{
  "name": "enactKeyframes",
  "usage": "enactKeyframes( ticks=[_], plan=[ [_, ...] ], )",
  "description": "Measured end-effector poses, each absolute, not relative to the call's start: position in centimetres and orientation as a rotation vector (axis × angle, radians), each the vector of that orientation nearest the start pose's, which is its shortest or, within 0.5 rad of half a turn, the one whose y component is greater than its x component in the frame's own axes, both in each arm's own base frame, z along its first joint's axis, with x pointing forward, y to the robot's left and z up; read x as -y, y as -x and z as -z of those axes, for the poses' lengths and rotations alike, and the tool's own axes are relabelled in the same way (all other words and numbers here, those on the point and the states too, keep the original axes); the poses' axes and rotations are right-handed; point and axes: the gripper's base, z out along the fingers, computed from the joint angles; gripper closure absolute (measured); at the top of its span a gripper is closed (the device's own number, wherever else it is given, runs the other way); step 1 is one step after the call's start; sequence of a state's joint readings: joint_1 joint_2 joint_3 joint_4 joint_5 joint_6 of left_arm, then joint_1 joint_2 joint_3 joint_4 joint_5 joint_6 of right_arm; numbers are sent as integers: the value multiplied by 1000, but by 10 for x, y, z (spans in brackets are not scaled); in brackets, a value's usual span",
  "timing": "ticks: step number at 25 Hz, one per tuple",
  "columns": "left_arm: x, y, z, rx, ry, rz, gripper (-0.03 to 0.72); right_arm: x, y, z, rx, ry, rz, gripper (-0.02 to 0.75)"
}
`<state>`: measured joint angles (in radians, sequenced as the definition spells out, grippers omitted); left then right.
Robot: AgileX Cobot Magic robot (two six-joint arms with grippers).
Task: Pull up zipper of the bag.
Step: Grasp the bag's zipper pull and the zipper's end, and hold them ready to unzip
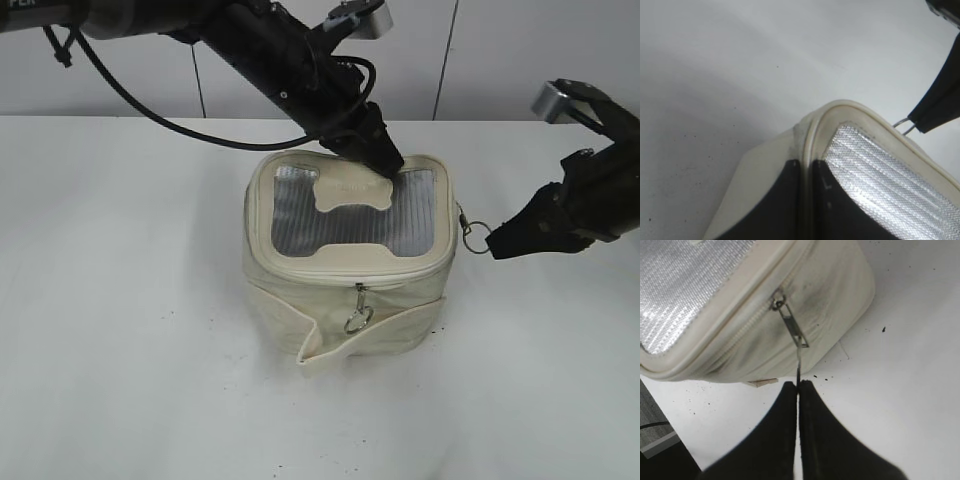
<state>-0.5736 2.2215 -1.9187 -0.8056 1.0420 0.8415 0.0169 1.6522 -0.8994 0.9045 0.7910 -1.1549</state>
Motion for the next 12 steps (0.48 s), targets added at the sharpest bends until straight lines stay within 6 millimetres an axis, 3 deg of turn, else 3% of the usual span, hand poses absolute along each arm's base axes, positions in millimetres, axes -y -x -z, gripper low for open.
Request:
enactKeyframes(
  ticks=[7, 12],
  plan=[
    [311, -376, -229, -2200, -1355, 963, 649, -60, -290, -197, -2527, 730, -776, 754],
    [311, -376, -229, -2199, -1353, 962, 649, -60, -282, -212, -2539, 708, -758, 754]
  ],
)
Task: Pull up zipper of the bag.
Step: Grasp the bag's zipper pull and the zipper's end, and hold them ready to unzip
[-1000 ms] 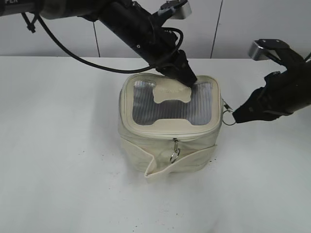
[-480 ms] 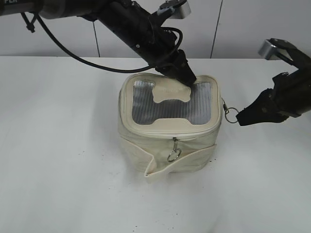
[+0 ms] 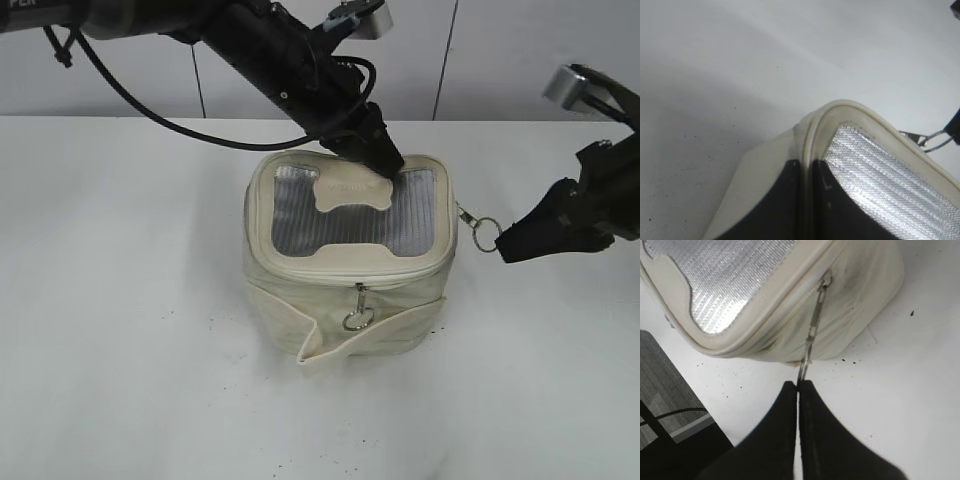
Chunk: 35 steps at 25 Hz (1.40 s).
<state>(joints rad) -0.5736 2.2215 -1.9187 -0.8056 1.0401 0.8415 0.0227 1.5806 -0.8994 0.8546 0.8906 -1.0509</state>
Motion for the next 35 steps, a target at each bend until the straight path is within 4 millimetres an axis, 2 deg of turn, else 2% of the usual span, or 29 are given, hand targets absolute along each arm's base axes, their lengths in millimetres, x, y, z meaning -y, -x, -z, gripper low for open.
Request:
enactKeyframes(
  ticks=[3, 9, 14, 16, 18, 22, 24, 27, 35],
  plan=[
    [311, -377, -229, -2198, -1350, 958, 649, -65, -275, -221, -2543, 734, -749, 754],
    [311, -377, -229, -2210, -1331, 959, 649, -91, -256, -226, -2611, 893, -657, 754],
    [311, -377, -229, -2213, -1327, 960, 649, -90, -266, -228, -2565, 797, -496, 749],
    [311, -377, -229, -2213, -1328, 961, 649, -87, -271, -228, -2532, 787, -430, 704],
    [311, -377, -229, -2213, -1328, 961, 649, -86, -273, -228, -2502, 813, -395, 622],
    [311, -377, -229, -2213, -1328, 961, 649, -86, -275, -224, -2480, 888, -368, 401],
    [311, -377, -229, -2213, -1328, 961, 649, -86, -278, -216, -2497, 907, -371, 331],
    [311, -377, -229, -2213, -1328, 961, 649, -88, -284, -205, -2503, 915, -376, 299],
    [311, -377, -229, -2213, -1329, 960, 649, -95, -301, -183, -2433, 911, -415, 292]
  ],
)
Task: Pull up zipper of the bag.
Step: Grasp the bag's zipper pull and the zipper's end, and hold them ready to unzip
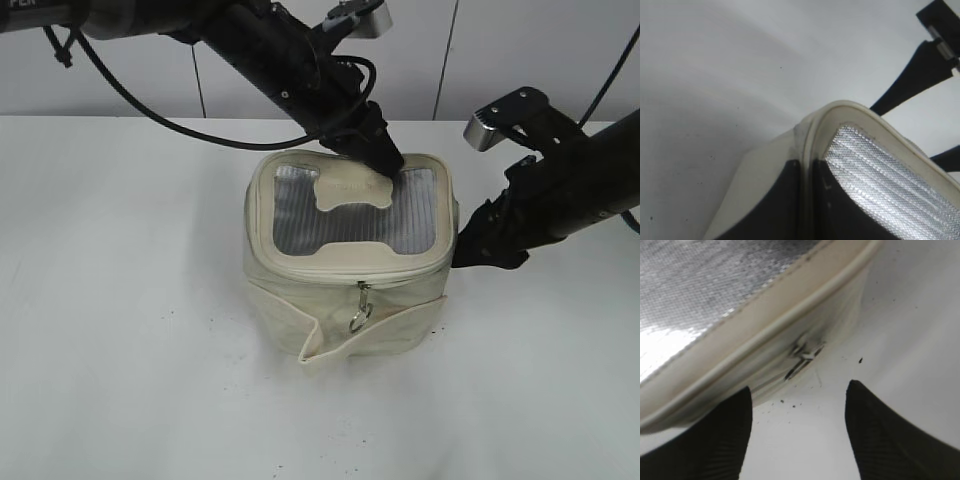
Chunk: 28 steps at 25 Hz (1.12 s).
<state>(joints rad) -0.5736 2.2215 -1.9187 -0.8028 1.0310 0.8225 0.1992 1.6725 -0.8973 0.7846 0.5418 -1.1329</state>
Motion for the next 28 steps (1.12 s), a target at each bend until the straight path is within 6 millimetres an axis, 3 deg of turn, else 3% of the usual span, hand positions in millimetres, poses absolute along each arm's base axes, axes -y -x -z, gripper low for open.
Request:
enactKeyframes(
  ticks=[5, 7, 10, 13, 20, 28],
  plan=[
    [311, -377, -229, -2213, -1329, 958, 649, -96, -313, -170, -2383, 875, -379, 345],
    [310, -378, -229, -2214, -1326, 956, 649, -96, -315, -169, -2368, 857, -390, 421],
    [310, -378, -229, -2215, -1322, 956, 649, -98, -317, -168, -2359, 829, -411, 641],
    [310, -378, -229, -2215, -1320, 953, 649, -98, -317, -167, -2367, 810, -424, 734],
    [310, -378, -229, -2216, -1321, 955, 649, -94, -302, -185, -2474, 733, -458, 748],
    [311, -377, -229, -2216, -1322, 961, 649, -93, -285, -200, -2556, 761, -496, 749]
  ],
)
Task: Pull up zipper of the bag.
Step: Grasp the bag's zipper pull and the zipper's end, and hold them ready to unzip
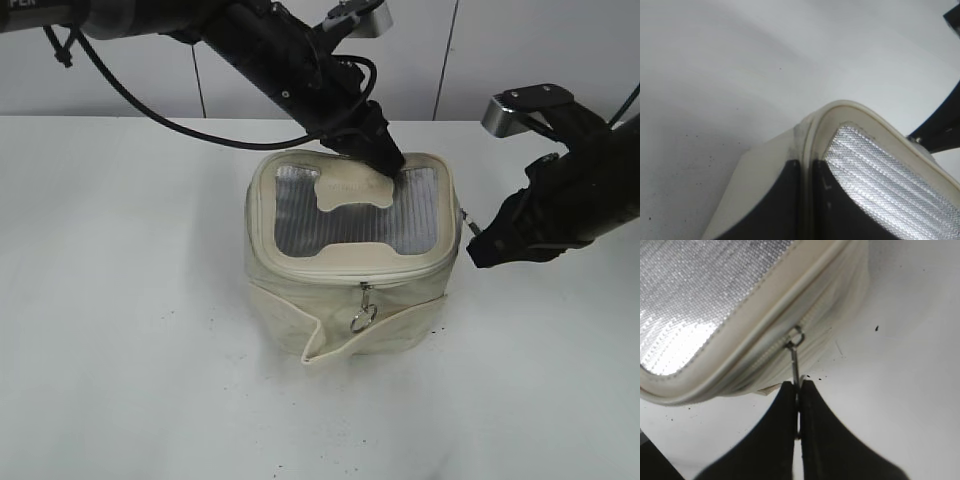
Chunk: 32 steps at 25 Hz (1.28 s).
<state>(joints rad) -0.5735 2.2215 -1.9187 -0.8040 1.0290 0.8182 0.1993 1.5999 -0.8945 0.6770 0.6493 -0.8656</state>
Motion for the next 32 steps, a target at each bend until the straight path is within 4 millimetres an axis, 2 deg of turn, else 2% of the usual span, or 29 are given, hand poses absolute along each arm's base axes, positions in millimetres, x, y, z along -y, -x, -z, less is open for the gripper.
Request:
enactKeyframes(
  ticks=[7, 14, 17, 24, 32],
  plan=[
    [311, -378, -229, -2232, -1301, 969, 649, -93, -274, -204, -2612, 760, -543, 749],
    [314, -375, -230, -2232, -1301, 984, 649, -98, -242, -211, -2617, 767, -572, 749],
    [315, -374, -230, -2232, -1303, 985, 649, -112, -231, -213, -2605, 829, -576, 749],
    [314, -375, -230, -2238, -1293, 980, 649, -159, -212, -213, -2526, 906, -586, 748],
    [313, -375, -228, -2247, -1302, 973, 649, -203, -215, -204, -2510, 924, -663, 744]
  ],
)
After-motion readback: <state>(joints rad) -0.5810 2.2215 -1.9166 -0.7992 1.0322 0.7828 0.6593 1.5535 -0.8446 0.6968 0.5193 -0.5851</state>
